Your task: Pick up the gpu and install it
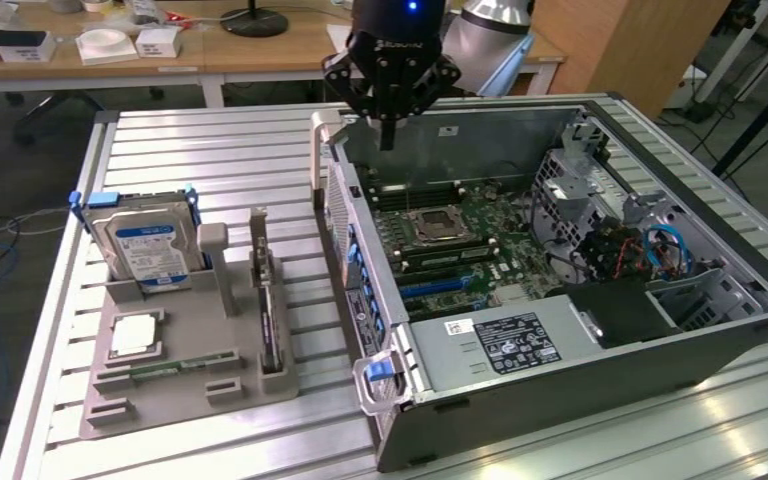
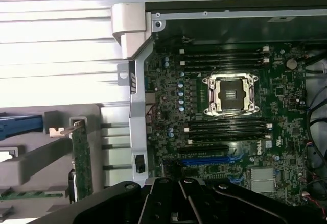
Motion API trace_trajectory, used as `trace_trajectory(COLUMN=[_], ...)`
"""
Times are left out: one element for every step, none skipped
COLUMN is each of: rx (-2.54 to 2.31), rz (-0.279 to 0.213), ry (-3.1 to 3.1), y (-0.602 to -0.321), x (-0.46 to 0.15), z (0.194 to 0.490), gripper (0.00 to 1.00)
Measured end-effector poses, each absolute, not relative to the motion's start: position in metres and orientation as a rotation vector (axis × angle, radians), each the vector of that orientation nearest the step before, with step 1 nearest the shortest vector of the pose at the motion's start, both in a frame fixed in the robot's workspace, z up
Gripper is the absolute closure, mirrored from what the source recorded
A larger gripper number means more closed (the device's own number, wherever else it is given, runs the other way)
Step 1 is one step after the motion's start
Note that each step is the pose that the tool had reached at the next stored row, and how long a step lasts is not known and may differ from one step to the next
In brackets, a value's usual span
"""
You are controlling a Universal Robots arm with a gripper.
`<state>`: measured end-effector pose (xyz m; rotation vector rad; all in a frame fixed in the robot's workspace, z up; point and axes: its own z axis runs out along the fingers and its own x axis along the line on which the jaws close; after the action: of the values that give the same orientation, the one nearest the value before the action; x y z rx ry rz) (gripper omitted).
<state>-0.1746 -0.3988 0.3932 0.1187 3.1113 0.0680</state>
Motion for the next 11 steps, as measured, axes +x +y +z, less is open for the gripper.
trace_trajectory(rx=[0.119, 0.119, 0.119, 0.119, 0.119, 0.119, 0.119, 0.119, 0.119, 0.119, 0.118], rz=[0.068, 0.068, 0.068, 0.068, 0.068, 0.068, 0.068, 0.068, 0.068, 0.068, 0.068], ry=[3.111, 3.111, 3.111, 3.111, 3.111, 3.111, 3.111, 3.111, 3.111, 3.111, 3.111], y=[-0.399, -0.399, -0.399, -0.399, -0.399, -0.399, -0.399, -0.399, -0.399, -0.399, -0.399], x=[-0.175, -0.176, -0.177, -0.177, -0.178, -0.178, -0.179, -0.181, -0.183, -0.185, -0.188], z=[0.393, 0.393, 0.393, 0.393, 0.393, 0.393, 0.393, 0.393, 0.393, 0.393, 0.393], gripper=[0.89, 0.89, 0.89, 0.89, 0.89, 0.89, 0.89, 0.89, 0.89, 0.89, 0.89])
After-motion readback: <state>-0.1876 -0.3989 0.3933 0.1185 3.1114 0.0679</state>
